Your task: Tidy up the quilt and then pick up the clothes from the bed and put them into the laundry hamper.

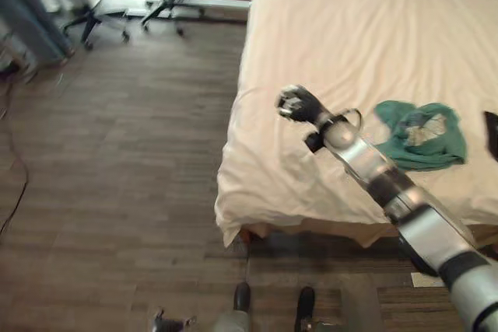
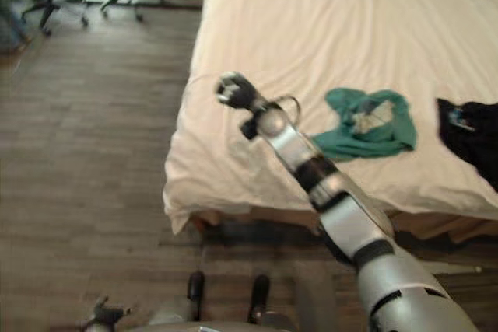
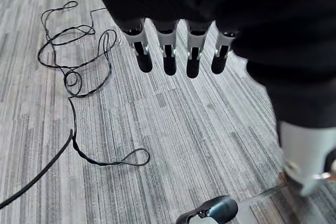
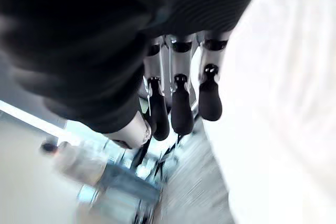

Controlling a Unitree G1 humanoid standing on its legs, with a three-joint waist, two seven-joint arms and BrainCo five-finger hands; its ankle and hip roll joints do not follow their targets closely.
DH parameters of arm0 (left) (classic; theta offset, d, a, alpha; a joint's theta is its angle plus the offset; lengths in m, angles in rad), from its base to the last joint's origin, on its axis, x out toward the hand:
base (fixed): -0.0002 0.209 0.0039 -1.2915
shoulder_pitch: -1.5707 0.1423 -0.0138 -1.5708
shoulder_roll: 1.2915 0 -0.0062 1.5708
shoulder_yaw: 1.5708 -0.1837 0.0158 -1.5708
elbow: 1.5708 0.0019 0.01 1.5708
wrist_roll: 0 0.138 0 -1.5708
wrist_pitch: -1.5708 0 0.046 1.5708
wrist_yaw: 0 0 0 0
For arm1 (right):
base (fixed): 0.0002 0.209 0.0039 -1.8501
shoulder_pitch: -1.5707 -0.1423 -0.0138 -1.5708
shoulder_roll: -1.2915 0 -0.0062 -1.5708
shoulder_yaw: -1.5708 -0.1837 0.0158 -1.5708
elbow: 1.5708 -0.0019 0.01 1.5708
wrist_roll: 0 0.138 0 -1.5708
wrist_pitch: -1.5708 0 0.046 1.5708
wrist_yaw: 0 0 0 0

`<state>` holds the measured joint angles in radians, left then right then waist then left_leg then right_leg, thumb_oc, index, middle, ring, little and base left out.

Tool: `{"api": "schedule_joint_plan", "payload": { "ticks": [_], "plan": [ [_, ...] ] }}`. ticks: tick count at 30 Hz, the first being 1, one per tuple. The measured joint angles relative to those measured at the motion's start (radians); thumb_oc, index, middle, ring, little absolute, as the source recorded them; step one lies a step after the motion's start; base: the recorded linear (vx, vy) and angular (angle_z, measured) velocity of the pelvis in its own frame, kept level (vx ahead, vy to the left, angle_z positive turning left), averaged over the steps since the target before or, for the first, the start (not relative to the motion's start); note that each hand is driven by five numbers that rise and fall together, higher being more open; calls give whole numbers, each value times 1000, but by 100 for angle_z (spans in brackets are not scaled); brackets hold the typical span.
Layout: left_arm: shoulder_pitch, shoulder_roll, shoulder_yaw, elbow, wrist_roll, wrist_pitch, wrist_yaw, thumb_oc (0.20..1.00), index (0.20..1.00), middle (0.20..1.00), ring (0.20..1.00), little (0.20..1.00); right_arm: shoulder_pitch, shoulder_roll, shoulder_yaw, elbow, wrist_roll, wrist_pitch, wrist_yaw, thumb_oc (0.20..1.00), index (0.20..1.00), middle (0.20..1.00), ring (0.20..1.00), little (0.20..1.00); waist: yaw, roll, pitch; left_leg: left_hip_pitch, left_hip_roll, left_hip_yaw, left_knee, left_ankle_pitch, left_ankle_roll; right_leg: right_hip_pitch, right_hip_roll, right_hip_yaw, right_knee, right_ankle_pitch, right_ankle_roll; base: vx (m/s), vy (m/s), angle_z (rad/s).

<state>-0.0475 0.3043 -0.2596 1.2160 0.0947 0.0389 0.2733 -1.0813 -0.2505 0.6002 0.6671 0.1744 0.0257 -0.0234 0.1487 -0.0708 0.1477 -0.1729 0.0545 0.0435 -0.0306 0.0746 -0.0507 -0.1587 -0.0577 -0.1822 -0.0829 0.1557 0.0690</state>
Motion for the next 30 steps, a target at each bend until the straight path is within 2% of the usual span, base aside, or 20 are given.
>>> {"api": "schedule_joint_plan", "payload": {
  "ticks": [1, 4, 6, 7, 9, 12, 15, 18, 20, 22, 23, 24, 25, 27, 29, 30],
  "plan": [
    [-51, 2, -58, 0, 13, -8, 1, 1000, 1000, 1000, 1000, 1000, -52, 52, 22, 66, 26, -23, 10, 200, 200, 200, 200, 200, 31, 11, 29, -35, -1, -32, 12, 8, -2, -14, -2, -31, 0, 2, -2, -53, -30, 49],
    [-161, 10, -170, -20, 52, -9, 1, 1000, 1000, 1000, 1000, 1000, -128, 127, 48, 220, 70, -31, 24, 200, 200, 200, 200, 200, 63, 36, 87, -110, -2, -81, 30, 17, -9, -56, -4, -79, 0, -3, -4, -60, -24, 59],
    [-227, 8, -217, -45, 75, -9, 2, 1000, 1000, 1000, 1000, 1000, -101, 155, 43, 258, 84, -34, 27, 200, 200, 200, 200, 200, 80, 51, 120, -161, -4, -120, 32, 34, -13, -84, -4, -123, 1, -2, -4, -42, 7, 57],
    [-260, -2, -249, -58, 78, -11, 2, 1000, 1000, 1000, 1000, 1000, -54, 182, 58, 270, 100, -29, 29, 200, 200, 200, 200, 200, 91, 52, 157, -170, -7, -129, 32, 42, -20, -88, -5, -131, 1, 0, -7, -28, 20, 30],
    [-276, -10, -271, -62, 81, -12, 1, 1000, 1000, 1000, 1000, 1000, 34, 245, 62, 296, 109, -24, 28, 200, 200, 200, 200, 200, 88, 56, 174, -182, -13, -137, 31, 45, -18, -95, -9, -142, 1, 0, -9, 22, 3, 18],
    [-302, -55, -273, -59, 82, -11, 1, 1000, 1000, 1000, 1000, 1000, 244, 310, 230, 321, 108, 12, 60, 200, 200, 200, 200, 200, 86, 59, 193, -179, -21, -140, 30, 50, -8, -87, -18, -151, 1, 3, -5, 54, 16, 11],
    [-300, -66, -272, -72, 82, -14, 2, 1000, 1000, 1000, 1000, 1000, 429, 341, 311, 314, 98, 2, 98, 200, 200, 200, 200, 200, 72, 60, 195, -119, -27, -140, 14, 47, -6, -34, -22, -156, 1, -4, -14, 50, 61, 9],
    [-276, -70, -255, -62, 82, -31, 3, 1000, 1000, 1000, 1000, 1000, 639, 333, 392, 323, 84, 0, 156, 200, 200, 200, 200, 200, 50, 59, 194, -66, -32, -115, 10, 19, 2, 6, -28, -135, 1, -23, -17, 7, 69, -23],
    [-274, -70, -231, -45, 83, -29, 3, 1000, 1000, 1000, 1000, 1000, 623, 293, 397, 259, 82, 7, 174, 200, 200, 200, 200, 200, 33, 59, 194, -63, -34, -100, 13, 18, 4, 0, -28, -111, 1, -21, -13, 4, 96, -33],
    [-250, -67, -180, -41, 85, -30, 6, 1000, 1000, 1000, 1000, 1000, 569, 143, 423, -69, 112, 11, 181, 200, 200, 200, 200, 200, 24, 54, 191, -48, -29, -75, 11, 8, 0, 4, -24, -83, 0, -18, -9, 32, 61, -36],
    [-225, -56, -165, -49, 85, -28, 8, 1000, 1000, 1000, 1000, 1000, 503, 67, 397, -255, 147, -27, 190, 200, 200, 200, 200, 200, 9, 44, 185, -41, -23, -55, 11, 6, -1, 2, -23, -69, 0, -16, -6, 59, 58, -46],
    [-175, -54, -135, -52, 90, -27, 8, 1000, 1000, 1000, 1000, 1000, 402, -37, 369, -544, 203, -49, 216, 200, 200, 200, 200, 200, -9, 35, 179, -19, -24, -34, -2, 7, 0, 5, -22, -45, 0, -11, 0, 39, 42, -59],
    [-146, -49, -133, -50, 104, -25, 9, 1000, 1000, 1000, 1000, 1000, 365, -26, 319, -594, 228, -94, 222, 200, 200, 200, 200, 200, -15, 25, 159, -8, -20, -18, -8, 6, -1, 4, -21, -27, 0, -11, 1, 11, 22, -52],
    [-97, -48, -134, -50, 124, -18, 7, 1000, 1000, 1000, 1000, 1000, 282, 10, 268, -647, 245, -126, 216, 200, 200, 200, 200, 200, -42, 18, 128, 1, -19, 0, -10, -1, -1, 3, -20, -12, 0, -10, 1, -37, 13, -31],
    [-89, -47, -136, -50, 125, -16, 8, 1000, 1000, 1000, 1000, 1000, 255, 31, 232, -609, 258, -160, 190, 200, 200, 200, 200, 200, -50, 17, 111, 1, -19, 1, -9, -1, 1, 3, -20, -10, 1, -5, 8, -113, -4, -6],
    [-101, -41, -148, -50, 125, -16, 10, 1000, 1000, 1000, 1000, 1000, 188, 58, 235, -498, 257, -169, 157, 200, 200, 200, 200, 200, -53, 17, 110, -6, -18, 1, -4, 2, 5, -5, -20, -4, 0, -4, 10, -123, -8, -3]
  ]
}}
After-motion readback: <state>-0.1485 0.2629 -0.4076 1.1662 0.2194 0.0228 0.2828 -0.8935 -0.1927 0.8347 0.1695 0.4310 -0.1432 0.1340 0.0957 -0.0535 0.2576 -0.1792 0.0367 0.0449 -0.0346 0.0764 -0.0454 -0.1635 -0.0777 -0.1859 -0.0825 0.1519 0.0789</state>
